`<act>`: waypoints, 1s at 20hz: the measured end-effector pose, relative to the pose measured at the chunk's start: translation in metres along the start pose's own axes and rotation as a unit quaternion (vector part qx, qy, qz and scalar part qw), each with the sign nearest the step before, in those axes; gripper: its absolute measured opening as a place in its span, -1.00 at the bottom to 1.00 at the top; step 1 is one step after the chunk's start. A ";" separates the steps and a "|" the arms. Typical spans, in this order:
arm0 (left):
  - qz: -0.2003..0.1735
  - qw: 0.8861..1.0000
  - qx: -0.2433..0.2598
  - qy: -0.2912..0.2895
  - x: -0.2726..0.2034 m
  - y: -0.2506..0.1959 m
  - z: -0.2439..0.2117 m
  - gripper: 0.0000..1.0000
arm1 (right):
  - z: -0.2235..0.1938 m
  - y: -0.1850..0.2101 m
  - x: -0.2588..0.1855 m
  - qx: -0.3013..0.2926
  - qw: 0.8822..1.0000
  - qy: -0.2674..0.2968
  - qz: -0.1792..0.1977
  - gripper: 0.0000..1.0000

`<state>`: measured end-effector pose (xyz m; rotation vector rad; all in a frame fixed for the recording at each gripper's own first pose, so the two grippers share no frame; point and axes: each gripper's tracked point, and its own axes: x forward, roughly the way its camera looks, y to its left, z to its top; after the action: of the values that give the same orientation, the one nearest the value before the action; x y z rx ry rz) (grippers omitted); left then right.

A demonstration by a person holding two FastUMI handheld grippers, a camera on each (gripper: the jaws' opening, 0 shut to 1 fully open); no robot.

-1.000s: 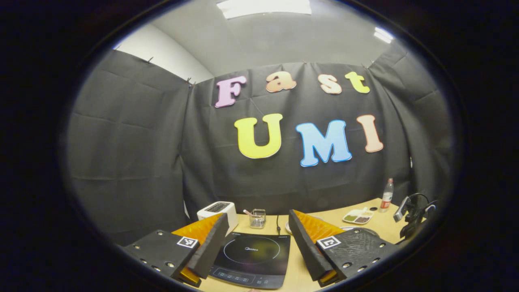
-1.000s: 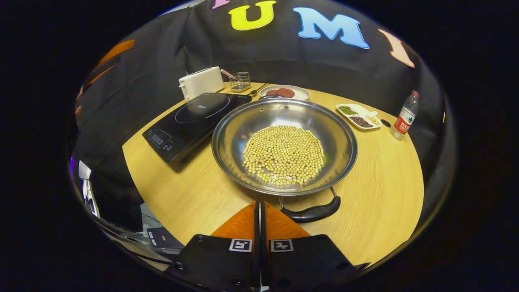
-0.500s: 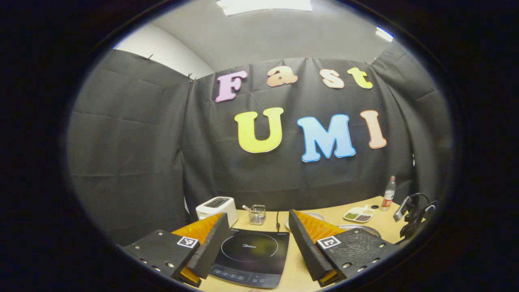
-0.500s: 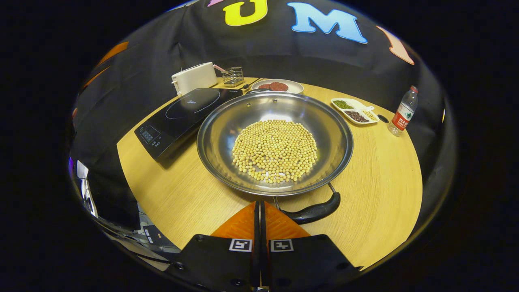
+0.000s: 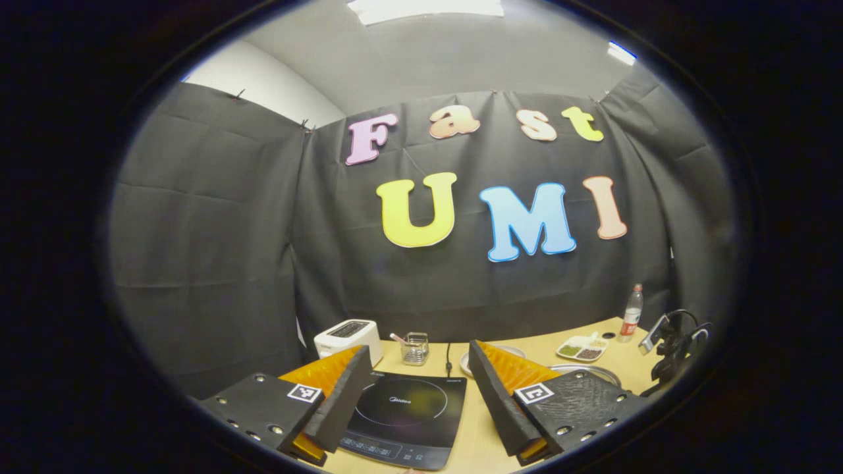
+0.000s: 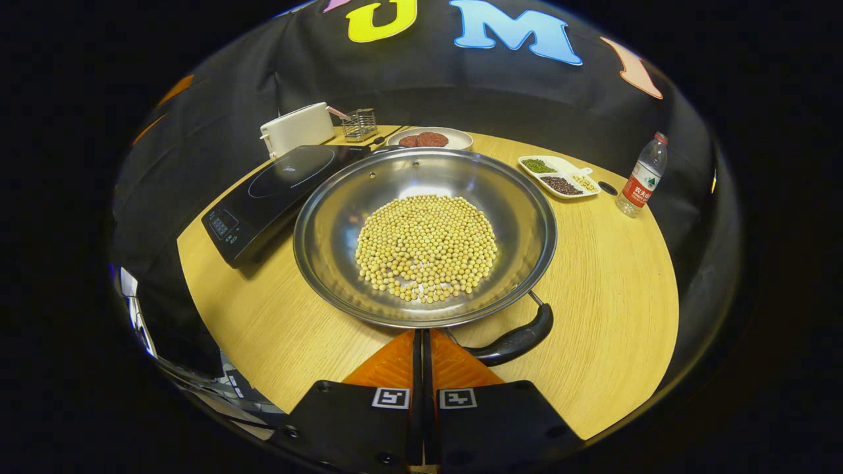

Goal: First push the handle of the pot to place it horizontally, then grasp the pot with both hands and set it on the induction cooktop.

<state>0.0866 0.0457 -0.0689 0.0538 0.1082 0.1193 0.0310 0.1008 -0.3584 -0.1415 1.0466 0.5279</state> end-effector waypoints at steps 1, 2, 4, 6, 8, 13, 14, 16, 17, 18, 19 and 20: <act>0.000 1.000 0.001 0.000 0.000 0.000 0.000 0.80 | 0.000 -0.002 0.001 -0.001 1.000 0.000 -0.001 -0.96; 0.001 1.000 0.002 0.000 0.000 -0.001 0.001 0.80 | 0.002 -0.005 0.002 -0.002 1.000 -0.001 -0.003 -1.00; 0.002 1.000 0.003 0.001 0.001 -0.003 0.000 0.75 | 0.002 -0.010 0.003 -0.004 1.000 0.000 -0.006 -1.00; 0.003 1.000 0.003 0.001 0.002 -0.005 0.000 0.80 | 0.002 -0.015 0.004 -0.006 1.000 0.001 -0.009 -0.96; 0.005 1.000 0.004 0.002 0.003 -0.006 -0.001 0.80 | 0.003 -0.022 0.006 -0.008 1.000 0.001 -0.015 -1.00; 0.009 1.000 0.001 0.007 0.003 -0.006 -0.004 0.80 | 0.008 -0.040 0.008 -0.011 0.999 0.002 -0.035 -1.00; 0.010 1.000 0.001 0.007 0.003 -0.005 -0.004 0.80 | 0.010 -0.045 0.009 -0.011 0.999 0.001 -0.040 -0.95; 0.012 1.000 0.003 0.009 0.003 -0.005 -0.006 0.75 | 0.012 -0.055 0.009 -0.006 0.999 0.000 -0.049 -0.95; 0.013 1.000 0.003 0.010 0.004 -0.005 -0.007 0.75 | 0.013 -0.059 0.009 -0.004 0.999 -0.001 -0.054 -0.95; 0.014 1.000 0.003 0.012 0.005 -0.005 -0.008 0.80 | 0.015 -0.064 0.009 -0.001 0.998 -0.002 -0.058 -1.00; 0.015 1.000 0.004 0.013 0.006 -0.004 -0.009 0.80 | 0.016 -0.068 0.010 0.002 0.998 -0.003 -0.061 -0.95; 0.016 1.000 0.004 0.014 0.005 -0.004 -0.009 0.80 | 0.018 -0.072 0.010 0.004 0.998 -0.005 -0.064 -1.00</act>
<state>0.0912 0.0425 -0.0790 0.0622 0.1355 0.1516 0.0835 0.0485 -0.3681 -0.1973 1.0234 0.4081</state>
